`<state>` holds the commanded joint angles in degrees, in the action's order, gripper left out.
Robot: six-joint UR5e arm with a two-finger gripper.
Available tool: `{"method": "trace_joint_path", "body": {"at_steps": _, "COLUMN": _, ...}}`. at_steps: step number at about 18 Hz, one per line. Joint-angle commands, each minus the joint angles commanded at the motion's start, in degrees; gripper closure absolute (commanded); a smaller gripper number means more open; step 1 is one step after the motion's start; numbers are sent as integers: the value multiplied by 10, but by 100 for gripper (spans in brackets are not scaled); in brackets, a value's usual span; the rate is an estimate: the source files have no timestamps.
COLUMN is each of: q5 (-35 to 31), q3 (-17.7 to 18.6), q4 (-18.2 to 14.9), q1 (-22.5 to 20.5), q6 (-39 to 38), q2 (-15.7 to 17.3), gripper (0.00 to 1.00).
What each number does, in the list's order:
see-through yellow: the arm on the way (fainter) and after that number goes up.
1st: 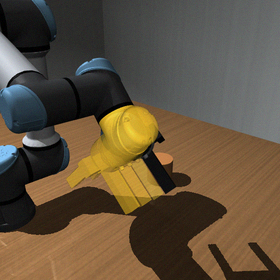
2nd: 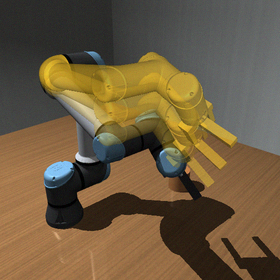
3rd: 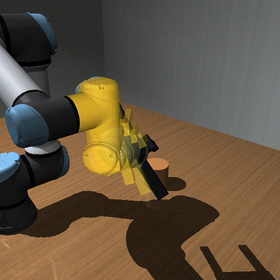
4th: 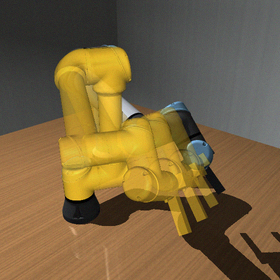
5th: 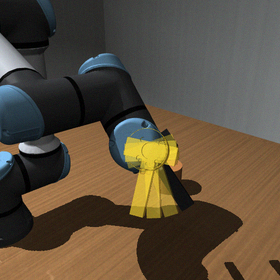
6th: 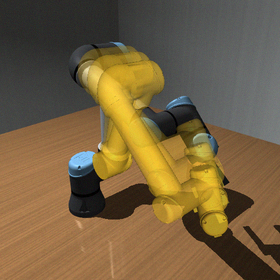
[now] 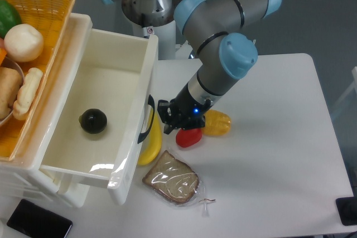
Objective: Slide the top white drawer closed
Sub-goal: 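Bring the gripper against the front panel of the open drawer, then push the drawer front inward until the drawer slides shut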
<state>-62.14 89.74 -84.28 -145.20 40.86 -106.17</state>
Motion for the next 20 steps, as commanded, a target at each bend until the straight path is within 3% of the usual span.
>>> {"method": "trace_joint_path", "body": {"at_steps": 2, "q5": 0, "q3": -8, "q4": -22, "q1": 2, "q6": 6, "q2": 0, "gripper": 100}}
{"method": "trace_joint_path", "body": {"at_steps": 20, "q5": 1, "q3": -5, "q4": -48, "q1": 39, "q6": 6, "q2": 20, "gripper": 100}}
